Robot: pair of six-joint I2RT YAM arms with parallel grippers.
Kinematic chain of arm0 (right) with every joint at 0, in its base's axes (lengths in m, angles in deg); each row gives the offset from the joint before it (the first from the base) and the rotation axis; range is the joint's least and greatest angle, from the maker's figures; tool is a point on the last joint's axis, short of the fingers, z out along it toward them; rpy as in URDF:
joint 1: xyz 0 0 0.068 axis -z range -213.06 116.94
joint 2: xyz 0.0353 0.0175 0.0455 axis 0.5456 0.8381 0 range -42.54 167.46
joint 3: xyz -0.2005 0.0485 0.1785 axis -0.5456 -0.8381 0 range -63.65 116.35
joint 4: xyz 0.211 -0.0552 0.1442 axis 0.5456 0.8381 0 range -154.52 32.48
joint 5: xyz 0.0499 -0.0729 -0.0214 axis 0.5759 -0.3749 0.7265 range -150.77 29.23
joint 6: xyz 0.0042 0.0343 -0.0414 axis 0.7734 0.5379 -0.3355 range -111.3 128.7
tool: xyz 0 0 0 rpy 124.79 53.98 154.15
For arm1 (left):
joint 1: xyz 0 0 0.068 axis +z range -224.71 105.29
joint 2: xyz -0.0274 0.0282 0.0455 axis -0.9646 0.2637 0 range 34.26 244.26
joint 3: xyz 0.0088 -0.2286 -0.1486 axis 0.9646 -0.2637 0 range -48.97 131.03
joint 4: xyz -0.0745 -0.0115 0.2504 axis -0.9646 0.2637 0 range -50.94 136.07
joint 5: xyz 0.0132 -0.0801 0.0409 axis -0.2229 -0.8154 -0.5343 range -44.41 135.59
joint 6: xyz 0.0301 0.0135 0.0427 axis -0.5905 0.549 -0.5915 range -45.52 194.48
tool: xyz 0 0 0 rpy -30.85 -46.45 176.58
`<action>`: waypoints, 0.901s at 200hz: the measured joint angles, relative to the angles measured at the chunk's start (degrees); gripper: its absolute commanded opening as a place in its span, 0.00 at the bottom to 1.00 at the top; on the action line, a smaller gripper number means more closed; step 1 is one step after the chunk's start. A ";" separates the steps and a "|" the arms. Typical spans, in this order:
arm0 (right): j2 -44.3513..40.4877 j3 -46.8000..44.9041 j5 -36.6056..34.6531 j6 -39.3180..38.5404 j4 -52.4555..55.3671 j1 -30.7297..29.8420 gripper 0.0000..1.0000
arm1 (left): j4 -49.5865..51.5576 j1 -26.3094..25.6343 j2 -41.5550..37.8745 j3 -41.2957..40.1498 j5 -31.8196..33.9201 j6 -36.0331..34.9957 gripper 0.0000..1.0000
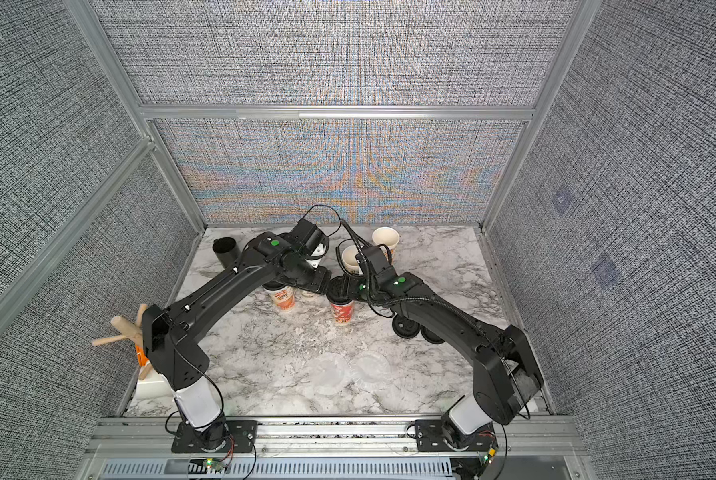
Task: Put the leak-proof paper on the milk tea cups
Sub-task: Secure the cup lid on the cup.
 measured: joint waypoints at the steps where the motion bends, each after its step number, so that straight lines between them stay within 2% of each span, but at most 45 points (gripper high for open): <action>1: -0.04 -0.02 -0.02 0.07 0.00 0.00 0.63 | -0.07 0.00 -0.02 -0.04 -0.04 0.02 0.68; 44: -1.75 -1.95 -0.11 3.74 -0.31 -0.04 0.59 | -3.41 -0.13 -0.55 -2.47 -2.34 1.25 0.68; 180: -1.86 -4.11 -0.92 10.58 -4.42 -0.02 0.55 | -4.50 -0.13 -4.59 -7.37 -2.03 3.19 0.63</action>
